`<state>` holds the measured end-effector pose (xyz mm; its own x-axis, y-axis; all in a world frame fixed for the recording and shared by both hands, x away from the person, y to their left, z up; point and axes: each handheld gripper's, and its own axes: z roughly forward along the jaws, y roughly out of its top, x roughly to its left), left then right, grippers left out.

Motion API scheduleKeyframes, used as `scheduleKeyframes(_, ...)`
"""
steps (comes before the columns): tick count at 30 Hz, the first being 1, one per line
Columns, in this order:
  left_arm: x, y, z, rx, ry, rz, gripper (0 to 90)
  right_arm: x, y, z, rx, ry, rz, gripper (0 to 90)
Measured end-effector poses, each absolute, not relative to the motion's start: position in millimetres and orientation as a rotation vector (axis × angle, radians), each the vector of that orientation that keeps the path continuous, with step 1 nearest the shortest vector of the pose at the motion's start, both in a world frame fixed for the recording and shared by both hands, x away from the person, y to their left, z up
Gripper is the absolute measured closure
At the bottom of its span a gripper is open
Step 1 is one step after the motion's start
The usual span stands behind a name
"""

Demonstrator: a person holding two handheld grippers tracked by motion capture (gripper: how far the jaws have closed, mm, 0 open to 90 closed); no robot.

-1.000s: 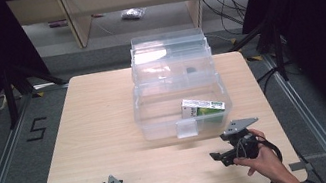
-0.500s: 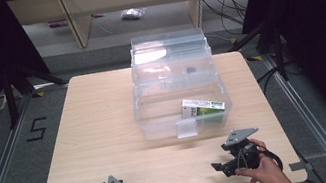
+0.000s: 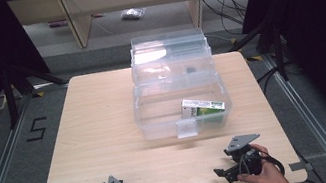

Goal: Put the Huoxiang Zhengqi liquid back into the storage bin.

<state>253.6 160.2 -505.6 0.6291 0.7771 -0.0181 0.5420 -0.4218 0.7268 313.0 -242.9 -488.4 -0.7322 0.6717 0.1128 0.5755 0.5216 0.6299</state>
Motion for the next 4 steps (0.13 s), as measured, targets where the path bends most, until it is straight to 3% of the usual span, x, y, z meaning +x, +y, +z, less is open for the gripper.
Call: scheduleKeyframes(4,253.9,160.5,-505.4,2.142,1.022,0.423,14.8,313.1,-243.0,-488.5,1.09,2.603,0.997,19.4)
